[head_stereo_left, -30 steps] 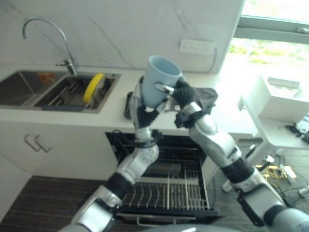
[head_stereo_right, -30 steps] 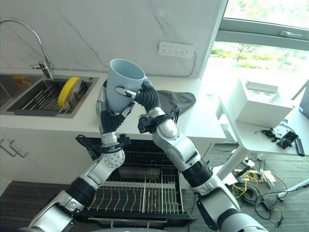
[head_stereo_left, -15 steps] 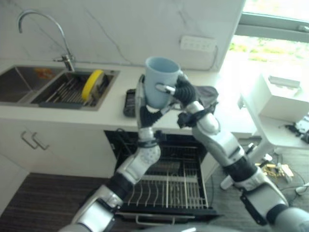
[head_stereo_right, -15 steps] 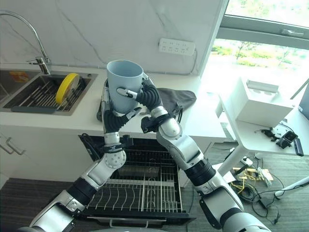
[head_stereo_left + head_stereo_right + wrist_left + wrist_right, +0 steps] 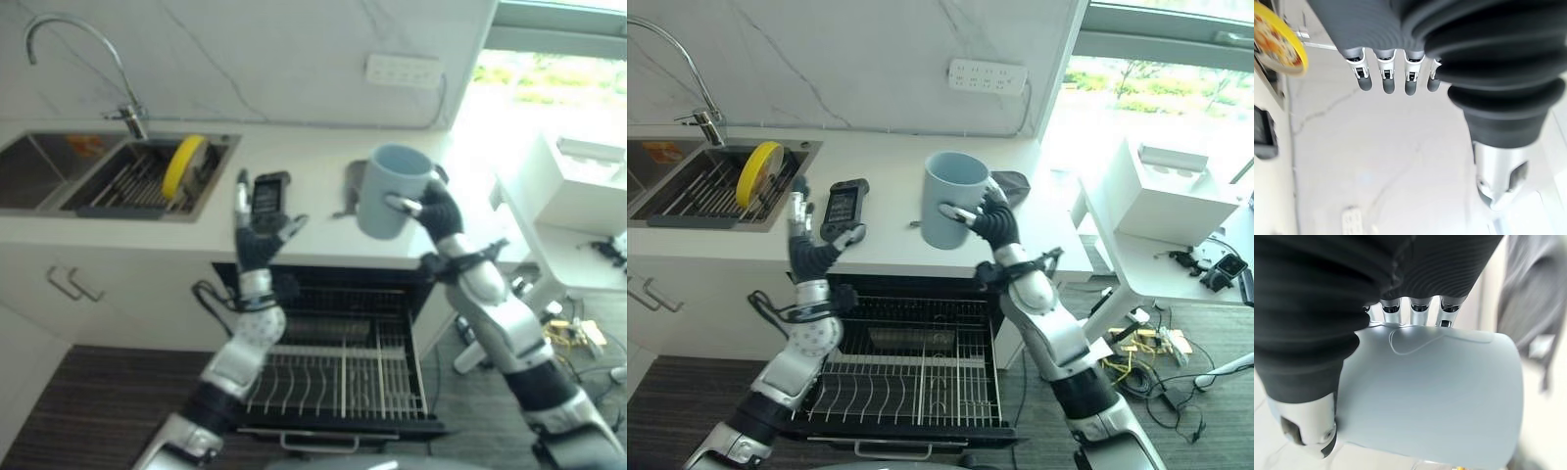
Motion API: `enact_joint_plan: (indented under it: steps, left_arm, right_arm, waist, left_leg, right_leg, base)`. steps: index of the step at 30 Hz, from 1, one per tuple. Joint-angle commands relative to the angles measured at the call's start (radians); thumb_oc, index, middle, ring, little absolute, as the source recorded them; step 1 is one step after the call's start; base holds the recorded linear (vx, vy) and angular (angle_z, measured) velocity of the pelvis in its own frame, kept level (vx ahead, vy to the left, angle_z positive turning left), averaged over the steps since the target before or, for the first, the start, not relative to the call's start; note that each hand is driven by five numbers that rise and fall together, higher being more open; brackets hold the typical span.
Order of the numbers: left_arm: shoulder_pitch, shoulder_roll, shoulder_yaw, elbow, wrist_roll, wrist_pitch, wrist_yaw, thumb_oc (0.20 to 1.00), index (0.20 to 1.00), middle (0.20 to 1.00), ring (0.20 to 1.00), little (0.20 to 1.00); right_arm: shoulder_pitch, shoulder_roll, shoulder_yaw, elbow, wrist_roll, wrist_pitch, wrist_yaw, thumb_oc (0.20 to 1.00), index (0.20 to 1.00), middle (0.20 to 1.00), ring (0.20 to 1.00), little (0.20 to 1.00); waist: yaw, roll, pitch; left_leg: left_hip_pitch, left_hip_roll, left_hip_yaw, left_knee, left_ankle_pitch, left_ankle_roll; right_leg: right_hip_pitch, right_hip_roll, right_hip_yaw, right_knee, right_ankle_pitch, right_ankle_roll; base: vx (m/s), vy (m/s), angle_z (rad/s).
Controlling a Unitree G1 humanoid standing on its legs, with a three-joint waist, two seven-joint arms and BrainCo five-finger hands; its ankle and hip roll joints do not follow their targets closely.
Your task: Place the dishes in the dishwasher.
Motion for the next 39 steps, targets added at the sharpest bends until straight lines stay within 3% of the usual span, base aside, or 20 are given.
enact_joint_plan:
  steps: [1, 7, 10, 12, 14, 16, 21, 23, 25, 28, 32, 34, 36, 39]
  left_arm:
    - [-0.060, 0.035, -0.002, -0.041, -0.046, -0.045, -0.050, 1.000, 1.000, 1.000, 1.000, 1.000]
    - [0.034, 0.057, 0.092, -0.126, -0.122, -0.045, -0.097, 1.000, 1.000, 1.000, 1.000, 1.000]
    - [0.091, 0.061, 0.114, -0.189, -0.177, -0.029, -0.220, 1.000, 1.000, 1.000, 1.000, 1.000]
    - [0.121, 0.061, 0.128, -0.216, -0.200, -0.019, -0.289, 1.000, 1.000, 1.000, 1.000, 1.000]
    - [0.138, 0.071, 0.130, -0.217, -0.195, -0.022, -0.321, 1.000, 1.000, 1.000, 1.000, 1.000]
    - [0.156, 0.093, 0.139, -0.203, -0.237, 0.003, -0.417, 1.000, 1.000, 1.000, 1.000, 1.000]
    - [0.174, 0.147, 0.153, -0.207, -0.323, 0.079, -0.601, 1.000, 1.000, 1.000, 1.000, 1.000]
    - [0.183, 0.195, 0.162, -0.211, -0.328, 0.134, -0.657, 1.000, 1.000, 1.000, 1.000, 1.000]
    - [0.189, 0.231, 0.173, -0.207, -0.321, 0.172, -0.722, 1.000, 1.000, 1.000, 1.000, 1.000]
    - [0.169, 0.273, 0.155, -0.208, -0.262, 0.220, -0.773, 1.000, 1.000, 1.000, 1.000, 1.000]
    - [0.189, 0.349, 0.157, -0.195, -0.223, 0.330, -0.877, 1.000, 1.000, 1.000, 1.000, 1.000]
    - [0.220, 0.376, 0.157, -0.200, -0.215, 0.422, -0.968, 1.000, 1.000, 1.000, 1.000, 1.000]
    - [0.261, 0.405, 0.138, -0.218, -0.192, 0.579, -1.102, 1.000, 1.000, 1.000, 1.000, 1.000]
    - [0.284, 0.440, 0.057, -0.206, -0.096, 0.706, -1.194, 1.000, 1.000, 1.000, 1.000, 1.000]
  right_arm:
    - [-0.050, 0.023, -0.045, -0.116, 0.008, -0.115, 0.033, 0.200, 0.200, 0.200, 0.200, 0.200]
    - [0.048, -0.007, -0.091, -0.160, 0.006, -0.119, 0.068, 0.200, 0.200, 0.200, 0.200, 0.200]
    - [0.117, -0.037, -0.131, -0.183, 0.010, -0.104, 0.102, 0.200, 0.200, 0.200, 0.200, 0.200]
    - [0.146, -0.054, -0.154, -0.191, 0.025, -0.105, 0.129, 0.200, 0.200, 0.200, 0.200, 0.200]
    - [0.167, -0.065, -0.167, -0.197, 0.031, -0.108, 0.154, 0.200, 0.200, 0.200, 0.200, 0.200]
    - [0.234, -0.062, -0.182, -0.212, 0.016, -0.106, 0.201, 0.200, 0.200, 0.200, 0.200, 0.200]
    - [0.343, -0.058, -0.218, -0.191, 0.005, -0.120, 0.238, 0.200, 0.200, 0.200, 0.200, 0.200]
    - [0.370, -0.055, -0.223, -0.183, 0.018, -0.132, 0.251, 0.200, 0.200, 0.200, 0.200, 0.200]
    - [0.370, -0.072, -0.231, -0.167, 0.032, -0.143, 0.261, 0.200, 0.200, 0.200, 0.200, 0.200]
    - [0.347, -0.099, -0.222, -0.155, 0.024, -0.139, 0.261, 0.200, 0.200, 0.200, 0.200, 0.200]
    - [0.345, -0.151, -0.224, -0.149, 0.029, -0.077, 0.268, 0.200, 0.200, 0.200, 0.200, 0.200]
    - [0.357, -0.168, -0.224, -0.143, 0.012, -0.058, 0.277, 0.200, 0.200, 0.200, 0.200, 0.200]
    - [0.374, -0.190, -0.225, -0.133, 0.010, -0.045, 0.287, 0.200, 0.200, 0.200, 0.200, 0.200]
    - [0.362, -0.219, -0.192, -0.099, 0.002, -0.041, 0.275, 0.200, 0.200, 0.200, 0.200, 0.200]
  waist:
    - [-0.010, -0.010, -0.020]
    - [-0.014, 0.020, 0.009]
    - [-0.016, 0.024, 0.023]
    - [-0.017, 0.020, 0.030]
    - [-0.027, 0.023, 0.032]
    - [-0.063, 0.026, 0.029]
    - [-0.093, -0.007, 0.068]
    - [-0.098, -0.018, 0.092]
    - [-0.091, -0.013, 0.100]
    - [-0.080, -0.008, 0.100]
    - [-0.074, 0.010, 0.089]
    - [-0.072, 0.019, 0.082]
    - [-0.075, 0.034, 0.076]
    - [-0.078, 0.051, 0.068]
  left_leg:
    - [0.011, 0.033, 0.017, 0.013, -0.064, -0.022]
    - [-0.009, 0.066, 0.034, 0.013, -0.030, -0.050]
    - [0.014, 0.084, 0.073, 0.013, -0.006, -0.070]
    - [0.018, 0.081, 0.079, 0.029, -0.021, -0.076]
    - [0.016, 0.074, 0.085, 0.013, -0.026, -0.066]
    - [0.008, 0.057, 0.099, 0.013, -0.047, -0.046]
    - [0.007, 0.005, 0.097, 0.013, -0.081, -0.013]
    - [0.005, -0.002, 0.094, 0.013, -0.088, 0.003]
    - [-0.005, 0.002, 0.107, 0.013, -0.081, 0.015]
    - [-0.009, 0.004, 0.124, 0.013, -0.074, 0.013]
    - [0.002, 0.005, 0.132, 0.013, -0.071, 0.004]
    - [0.007, 0.011, 0.132, 0.013, -0.069, -0.001]
    - [0.012, 0.019, 0.129, 0.013, -0.063, -0.008]
    - [0.016, 0.019, 0.106, 0.013, -0.062, -0.012]
  right_leg:
    - [0.030, 0.007, -0.005, 0.007, -0.053, 0.024]
    - [0.012, 0.021, -0.010, 0.007, -0.060, 0.017]
    - [0.016, 0.008, -0.029, 0.007, -0.054, 0.023]
    - [0.018, -0.005, -0.040, 0.007, -0.055, 0.032]
    - [0.009, -0.017, -0.043, 0.007, -0.047, 0.043]
    - [-0.014, -0.038, -0.020, 0.007, -0.024, 0.067]
    - [-0.066, -0.091, -0.004, 0.007, 0.044, 0.127]
    - [-0.094, -0.097, -0.010, 0.028, 0.065, 0.144]
    - [-0.090, -0.083, -0.015, 0.064, 0.027, 0.134]
    - [-0.071, -0.090, -0.038, 0.027, 0.035, 0.128]
    - [-0.043, -0.078, -0.031, 0.007, 0.023, 0.114]
    - [-0.034, -0.071, -0.030, 0.007, 0.011, 0.109]
    - [-0.022, -0.065, -0.030, 0.007, -0.002, 0.103]
    - [-0.005, -0.056, -0.024, 0.007, -0.020, 0.099]
  base:
    - [-0.01, -0.175, 0.07]
    - [-0.03, -0.044, 0.13]
    - [-0.03, 0.157, 0.02]
    - [-0.02, 0.260, -0.04]
    - [-0.04, 0.333, -0.09]
    - [-0.03, 0.452, -0.11]
    - [-0.06, 0.280, -0.19]
    - [-0.15, 0.099, -0.14]
    - [-0.15, 0.032, 0.07]
    - [-0.08, -0.026, 0.04]
    - [0.01, -0.015, -0.01]
    - [0.04, -0.029, -0.03]
    - [0.07, -0.026, -0.03]
    - [0.08, -0.024, 0.00]
